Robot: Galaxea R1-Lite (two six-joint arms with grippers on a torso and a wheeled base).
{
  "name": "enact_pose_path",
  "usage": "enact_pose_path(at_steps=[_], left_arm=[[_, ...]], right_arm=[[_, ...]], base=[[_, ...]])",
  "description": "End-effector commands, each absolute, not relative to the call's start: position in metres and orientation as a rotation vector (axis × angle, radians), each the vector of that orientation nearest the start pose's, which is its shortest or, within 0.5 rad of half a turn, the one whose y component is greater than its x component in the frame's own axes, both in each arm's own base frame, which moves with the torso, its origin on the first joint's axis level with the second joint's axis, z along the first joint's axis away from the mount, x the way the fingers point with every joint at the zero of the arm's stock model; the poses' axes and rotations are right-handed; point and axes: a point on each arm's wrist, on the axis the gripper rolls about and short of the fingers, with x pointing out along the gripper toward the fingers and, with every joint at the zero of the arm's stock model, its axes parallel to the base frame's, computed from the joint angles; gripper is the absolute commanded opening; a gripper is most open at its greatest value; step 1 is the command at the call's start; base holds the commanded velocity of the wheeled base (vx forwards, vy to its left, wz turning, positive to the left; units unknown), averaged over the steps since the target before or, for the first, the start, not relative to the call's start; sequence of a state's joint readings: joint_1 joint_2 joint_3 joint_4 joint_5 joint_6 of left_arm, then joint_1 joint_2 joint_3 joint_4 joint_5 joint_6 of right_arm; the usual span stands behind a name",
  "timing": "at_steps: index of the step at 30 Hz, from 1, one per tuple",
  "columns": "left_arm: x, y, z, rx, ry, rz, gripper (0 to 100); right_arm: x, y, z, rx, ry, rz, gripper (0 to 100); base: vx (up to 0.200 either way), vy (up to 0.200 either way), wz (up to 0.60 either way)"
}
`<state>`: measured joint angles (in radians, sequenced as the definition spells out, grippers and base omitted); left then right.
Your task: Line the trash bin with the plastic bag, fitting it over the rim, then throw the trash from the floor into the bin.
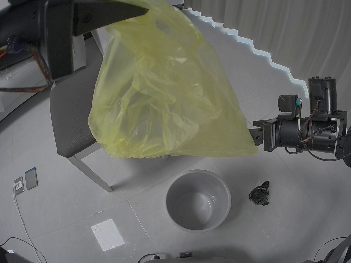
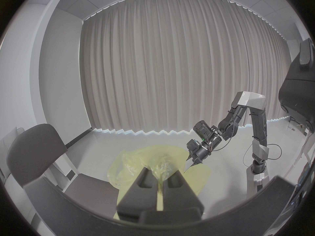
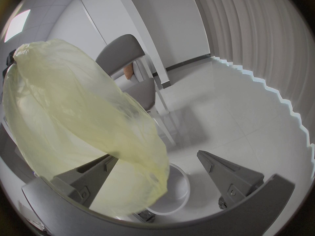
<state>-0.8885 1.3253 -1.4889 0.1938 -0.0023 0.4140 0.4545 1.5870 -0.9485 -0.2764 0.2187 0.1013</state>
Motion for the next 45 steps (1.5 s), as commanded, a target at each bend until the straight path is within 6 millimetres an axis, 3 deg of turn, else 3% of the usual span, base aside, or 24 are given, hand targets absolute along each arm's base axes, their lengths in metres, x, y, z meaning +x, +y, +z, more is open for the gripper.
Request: enact_pose_path(at_steps=[1,9,21,22,31,36,42,45], left_arm=[[0.120,-0.148,0.390,0.401,-0.155,-0.883,0],[0.120,-0.148,0.391,0.398,-0.159,-0.884,0],[0.121,-0.148,0.396,0.380,-0.197,-0.874,0],[0.121,-0.148,0.396,0.379,-0.200,-0.873,0],[0.127,-0.153,0.398,0.370,-0.188,-0.858,0],[0.158,-0.168,0.372,0.272,0.002,-0.717,0],[0.160,-0.171,0.332,0.040,0.231,-0.623,0],[0.158,-0.168,0.302,-0.026,0.348,-0.592,0]], right_arm=[[0.255,0.138,0.214,0.051,0.415,0.672,100],[0.256,0.140,0.198,0.037,0.470,0.669,100],[0.250,0.140,0.193,0.027,0.491,0.680,100],[0.250,0.141,0.193,0.026,0.491,0.681,0],[0.250,0.137,0.197,0.033,0.482,0.669,0],[0.251,0.122,0.196,0.039,0.502,0.608,0],[0.247,0.111,0.183,0.029,0.571,0.546,0],[0.247,0.110,0.177,0.021,0.592,0.521,0]], base=[[0.000,0.000,0.00],[0.000,0.000,0.00],[0.000,0.000,0.00],[0.000,0.000,0.00],[0.000,0.000,0.00],[0.000,0.000,0.00],[0.000,0.000,0.00],[0.000,0.000,0.00]])
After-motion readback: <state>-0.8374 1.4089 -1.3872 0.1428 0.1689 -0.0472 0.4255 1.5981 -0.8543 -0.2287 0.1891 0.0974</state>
